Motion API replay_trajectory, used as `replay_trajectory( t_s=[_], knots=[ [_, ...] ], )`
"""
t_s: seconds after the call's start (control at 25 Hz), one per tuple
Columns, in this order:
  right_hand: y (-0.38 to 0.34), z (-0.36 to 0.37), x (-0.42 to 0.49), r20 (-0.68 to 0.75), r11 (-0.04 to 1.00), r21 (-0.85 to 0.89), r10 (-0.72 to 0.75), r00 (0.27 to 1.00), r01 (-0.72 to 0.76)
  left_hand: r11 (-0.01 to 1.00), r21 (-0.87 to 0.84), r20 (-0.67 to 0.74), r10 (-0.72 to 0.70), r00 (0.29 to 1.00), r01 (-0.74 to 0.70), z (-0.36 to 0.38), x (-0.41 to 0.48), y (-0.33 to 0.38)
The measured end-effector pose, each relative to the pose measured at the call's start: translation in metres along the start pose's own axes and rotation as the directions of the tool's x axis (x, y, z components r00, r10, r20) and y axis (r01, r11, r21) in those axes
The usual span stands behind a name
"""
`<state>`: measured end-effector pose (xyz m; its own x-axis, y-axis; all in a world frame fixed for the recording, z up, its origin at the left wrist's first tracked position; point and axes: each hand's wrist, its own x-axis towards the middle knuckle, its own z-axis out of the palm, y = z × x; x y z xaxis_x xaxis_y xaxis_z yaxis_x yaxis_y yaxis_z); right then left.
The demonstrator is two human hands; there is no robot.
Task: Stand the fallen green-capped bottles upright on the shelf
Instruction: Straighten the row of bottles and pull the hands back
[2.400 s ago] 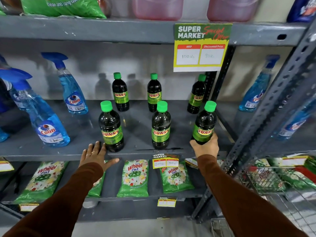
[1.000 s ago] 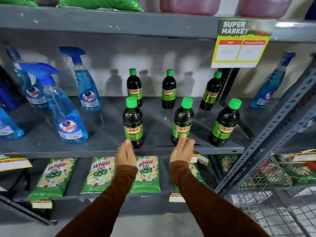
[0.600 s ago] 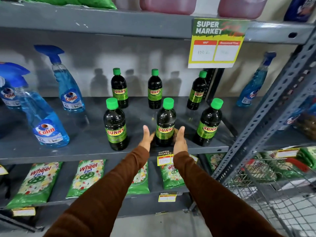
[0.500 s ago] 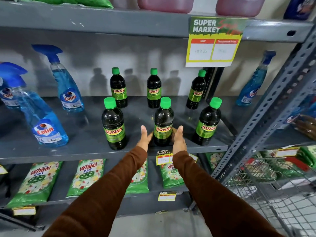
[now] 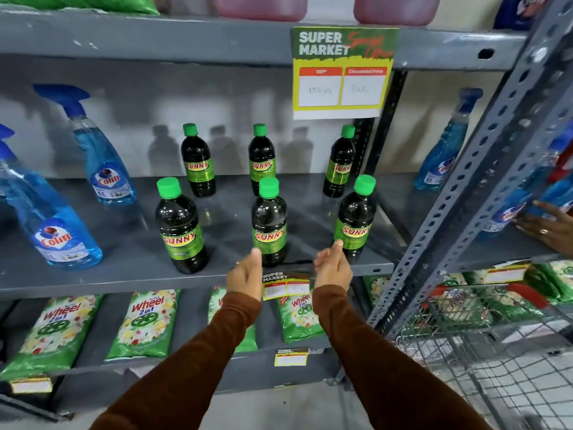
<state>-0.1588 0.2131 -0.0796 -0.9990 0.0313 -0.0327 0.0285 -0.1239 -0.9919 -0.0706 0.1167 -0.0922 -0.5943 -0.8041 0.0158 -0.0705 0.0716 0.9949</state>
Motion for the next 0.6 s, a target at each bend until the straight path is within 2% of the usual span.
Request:
replay_trajectory(
  t_s=[0.08,0.16,0.2,0.28,0.4,0.6],
  knots=[
    [-0.006,-0.017,0.015,-0.169,0.99,-0.089,-0.124,0.978,0.111,0.995,0.035,0.142,0.084,0.986,-0.089,0.025,-0.012,0.007],
    [-0.013,-0.033,0.035,-0.239,0.981,-0.104,-0.183,0.954,0.163,0.995,0.025,0.223,0.093,0.97,-0.101,0.06,-0.015,0.028],
    [-0.016,-0.039,0.042,-0.197,0.99,-0.047,-0.142,0.97,0.136,0.999,-0.008,0.261,0.036,0.965,-0.035,0.078,-0.014,0.04],
    [-0.016,-0.05,0.05,0.001,0.996,0.089,0.024,1.0,-0.024,0.984,-0.085,0.371,-0.115,0.921,0.157,0.106,-0.01,0.056],
    [-0.021,-0.062,0.065,0.211,0.968,0.154,0.165,0.964,-0.199,0.949,-0.152,0.505,-0.166,0.847,0.277,0.132,-0.014,0.072],
    [-0.026,-0.073,0.089,0.267,0.969,0.112,0.184,0.946,-0.22,0.931,-0.176,0.481,-0.203,0.853,0.321,0.151,-0.012,0.077]
  ],
)
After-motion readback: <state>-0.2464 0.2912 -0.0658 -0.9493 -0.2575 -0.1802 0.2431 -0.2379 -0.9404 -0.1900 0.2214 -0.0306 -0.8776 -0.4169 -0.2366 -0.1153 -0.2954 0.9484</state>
